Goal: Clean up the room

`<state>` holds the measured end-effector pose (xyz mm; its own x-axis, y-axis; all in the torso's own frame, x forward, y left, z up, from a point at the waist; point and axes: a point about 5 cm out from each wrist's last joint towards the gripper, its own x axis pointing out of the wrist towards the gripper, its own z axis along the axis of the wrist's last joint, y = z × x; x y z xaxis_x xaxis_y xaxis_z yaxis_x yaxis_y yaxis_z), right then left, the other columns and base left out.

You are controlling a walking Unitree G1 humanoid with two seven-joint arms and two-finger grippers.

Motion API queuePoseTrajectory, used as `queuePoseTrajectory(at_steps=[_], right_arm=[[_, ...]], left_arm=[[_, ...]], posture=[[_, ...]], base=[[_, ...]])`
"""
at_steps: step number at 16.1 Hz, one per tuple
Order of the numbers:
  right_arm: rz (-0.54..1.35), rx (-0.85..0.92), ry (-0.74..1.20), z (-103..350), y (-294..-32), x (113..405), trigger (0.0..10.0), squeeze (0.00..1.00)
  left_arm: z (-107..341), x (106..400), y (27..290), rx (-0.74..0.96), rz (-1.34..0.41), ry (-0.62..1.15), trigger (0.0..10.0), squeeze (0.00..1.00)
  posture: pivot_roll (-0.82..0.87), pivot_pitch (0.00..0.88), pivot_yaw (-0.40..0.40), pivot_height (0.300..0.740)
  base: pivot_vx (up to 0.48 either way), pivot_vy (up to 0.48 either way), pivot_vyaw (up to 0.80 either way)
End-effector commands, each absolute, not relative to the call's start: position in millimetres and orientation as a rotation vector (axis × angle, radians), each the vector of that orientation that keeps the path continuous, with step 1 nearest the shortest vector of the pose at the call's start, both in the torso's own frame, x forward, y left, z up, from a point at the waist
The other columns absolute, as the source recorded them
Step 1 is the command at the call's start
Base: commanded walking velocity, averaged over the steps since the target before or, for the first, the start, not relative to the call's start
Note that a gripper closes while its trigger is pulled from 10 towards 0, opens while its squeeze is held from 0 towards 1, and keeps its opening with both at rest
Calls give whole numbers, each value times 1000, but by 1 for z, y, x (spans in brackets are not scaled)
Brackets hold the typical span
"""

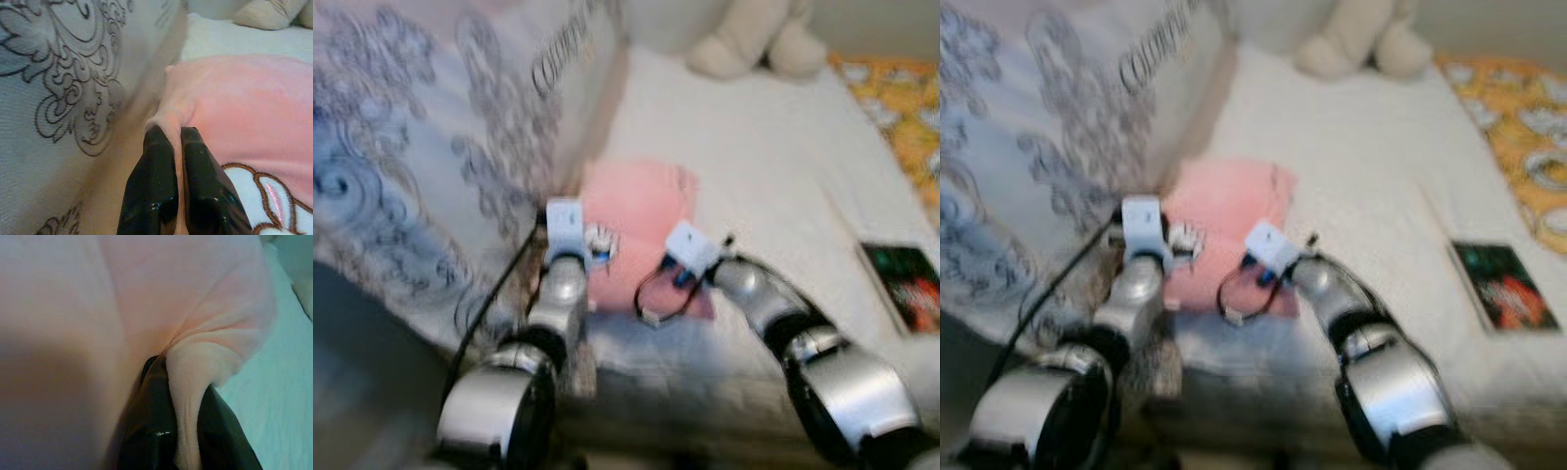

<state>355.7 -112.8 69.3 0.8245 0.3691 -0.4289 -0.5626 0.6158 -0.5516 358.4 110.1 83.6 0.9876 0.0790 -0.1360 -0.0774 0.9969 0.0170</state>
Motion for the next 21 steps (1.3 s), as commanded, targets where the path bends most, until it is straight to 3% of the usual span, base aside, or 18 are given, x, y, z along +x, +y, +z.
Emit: queuePoseTrajectory(at_steps=[1, 2, 3, 6, 11, 14, 16, 17, 18, 21], right_arm=[[475, -723, 318, 67, -129, 356, 10000, 0], [462, -695, 327, 66, -130, 356, 10000, 0], [458, -685, 328, 67, -131, 356, 10000, 1000], [437, -687, 307, 70, -132, 358, 10000, 1000], [399, -797, 252, 79, -141, 364, 10000, 1000], [380, -661, 290, 70, -137, 358, 10000, 1000], [297, -348, 337, 64, -126, 355, 10000, 1000], [292, -333, 334, 65, -124, 356, 10000, 1000], [286, -329, 242, 76, -117, 360, 10000, 0], [212, -313, -8, 100, -114, 362, 10000, 0]], left_arm=[[101, 369, 115, 41, 82, 90, 10000, 0], [102, 370, 117, 39, 85, 89, 10000, 0], [103, 370, 118, 38, 88, 85, 10000, 1000], [111, 373, 118, 40, 87, 44, 10000, 1000], [96, 359, 91, -36, 21, 57, 10000, 1000], [100, 363, 105, -11, 49, 29, 10000, 1000], [125, 371, 113, 28, 33, -90, 10000, 1000], [128, 372, 112, 29, 29, -102, 10000, 1000], [143, 373, 110, 38, 18, -184, 10000, 0], [171, 365, 99, 75, -42, -367, 10000, 0]], posture=[[-113, 0, 26, 740], [-114, 0, 26, 740], [-114, 0, 26, 740], [-114, 2, 29, 740], [-112, 7, 28, 740], [-105, 5, 17, 740], [-106, 4, 16, 740], [-106, 4, 16, 740], [-106, 5, 19, 740], [-106, 2, 20, 740]], base=[[0, 0, 0], [0, 0, 0], [0, 0, 0], [0, 0, 0], [0, 0, 0], [0, 0, 0], [0, 0, 0], [0, 0, 0], [0, 0, 0], [0, 0, 0]])
